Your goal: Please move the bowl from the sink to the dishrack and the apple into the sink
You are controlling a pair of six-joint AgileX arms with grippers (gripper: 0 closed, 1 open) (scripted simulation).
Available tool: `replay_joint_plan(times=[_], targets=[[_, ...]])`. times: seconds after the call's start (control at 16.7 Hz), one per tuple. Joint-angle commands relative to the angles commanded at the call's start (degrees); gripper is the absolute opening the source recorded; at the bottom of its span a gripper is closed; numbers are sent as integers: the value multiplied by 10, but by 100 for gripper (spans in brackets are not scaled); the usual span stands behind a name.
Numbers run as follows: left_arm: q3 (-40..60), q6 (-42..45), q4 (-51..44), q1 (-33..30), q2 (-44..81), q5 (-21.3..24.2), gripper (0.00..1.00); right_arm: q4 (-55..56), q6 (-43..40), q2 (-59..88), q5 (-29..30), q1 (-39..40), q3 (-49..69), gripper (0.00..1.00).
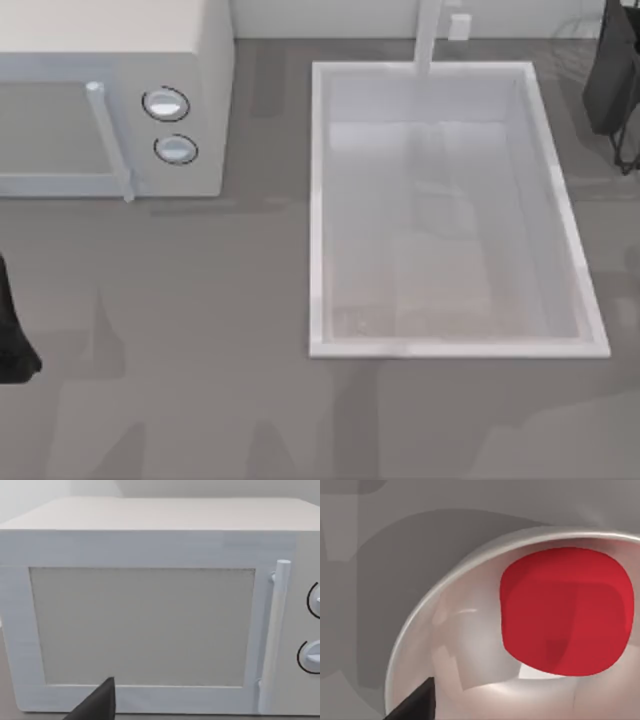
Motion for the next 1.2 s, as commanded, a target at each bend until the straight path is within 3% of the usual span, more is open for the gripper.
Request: replay_joint_plan(times=[0.36,0.96,1.2], targets=[[0,0,0,0,0,0,100,10,0,3,0,3,-5,100],[0,0,0,0,0,0,100,211,3,95,1,2,-119,100],[0,0,0,0,0,0,100,244,3,107,0,2,-137,100]])
